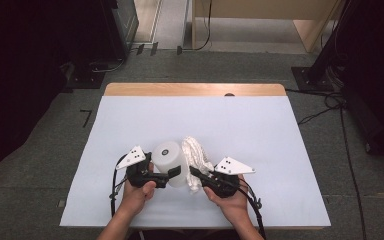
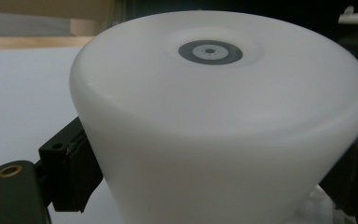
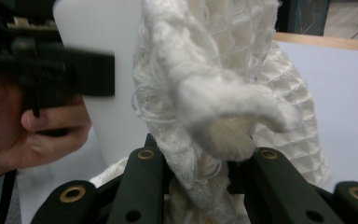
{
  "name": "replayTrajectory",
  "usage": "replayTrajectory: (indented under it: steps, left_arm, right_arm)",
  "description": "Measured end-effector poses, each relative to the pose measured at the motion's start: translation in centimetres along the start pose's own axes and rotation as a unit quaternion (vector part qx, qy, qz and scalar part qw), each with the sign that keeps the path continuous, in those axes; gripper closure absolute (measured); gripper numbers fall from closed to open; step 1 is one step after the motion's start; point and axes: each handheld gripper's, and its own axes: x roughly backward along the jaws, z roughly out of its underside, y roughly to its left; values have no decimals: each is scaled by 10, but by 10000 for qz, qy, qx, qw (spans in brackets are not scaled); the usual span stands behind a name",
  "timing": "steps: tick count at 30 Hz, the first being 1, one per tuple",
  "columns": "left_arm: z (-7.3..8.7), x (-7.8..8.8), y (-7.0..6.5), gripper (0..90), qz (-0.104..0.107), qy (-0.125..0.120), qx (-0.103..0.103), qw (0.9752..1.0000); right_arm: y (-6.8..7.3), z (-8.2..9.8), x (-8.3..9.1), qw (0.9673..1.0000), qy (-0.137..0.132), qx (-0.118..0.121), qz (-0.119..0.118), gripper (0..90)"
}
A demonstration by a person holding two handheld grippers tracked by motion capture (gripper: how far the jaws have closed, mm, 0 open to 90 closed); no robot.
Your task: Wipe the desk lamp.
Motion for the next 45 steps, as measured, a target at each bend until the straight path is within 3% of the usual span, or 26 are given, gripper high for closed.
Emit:
replayTrajectory:
  steps: [4,9,12,17,20,25,27,31,34,38,40,43,45]
  left_arm:
    - [7,-13,-4,86,58,430,-144,9990]
    - [10,-20,-6,86,259,708,-190,9970]
    - [11,-21,-7,86,227,749,-273,9966]
    - [3,-9,-3,86,92,385,-210,9990]
    - [-1,0,1,86,-90,85,-109,9999]
    - [-4,11,7,86,-405,-275,31,9988]
    - [-4,12,7,86,-429,-316,58,9986]
    - [-2,6,2,86,-325,-105,-148,9993]
    - [1,-2,-6,86,-273,147,-488,9983]
    - [7,-13,-16,86,-420,501,-965,9932]
    - [10,-16,-18,86,-465,608,-1075,9913]
    - [10,-17,-19,86,-500,601,-1121,9906]
    - [10,-17,-18,86,-578,552,-1164,9900]
  right_arm:
    - [0,-5,5,9999,-124,40,30,739]
    - [-1,-12,13,9997,-242,98,15,740]
    - [-1,-14,15,9996,-264,130,9,740]
    - [-2,-7,7,9999,-78,91,38,739]
    - [-1,0,-1,10000,73,30,22,739]
    - [5,7,-10,9996,266,70,-67,739]
    - [8,7,-11,9995,277,105,-86,739]
    - [7,5,-9,9996,239,118,-45,739]
    - [4,1,-3,9999,132,86,25,740]
    - [3,-7,6,9999,-72,112,62,740]
    - [3,-11,10,9997,-155,170,63,739]
    - [1,-13,12,9995,-154,269,109,740]
    - [-1,-12,12,9996,-138,194,144,739]
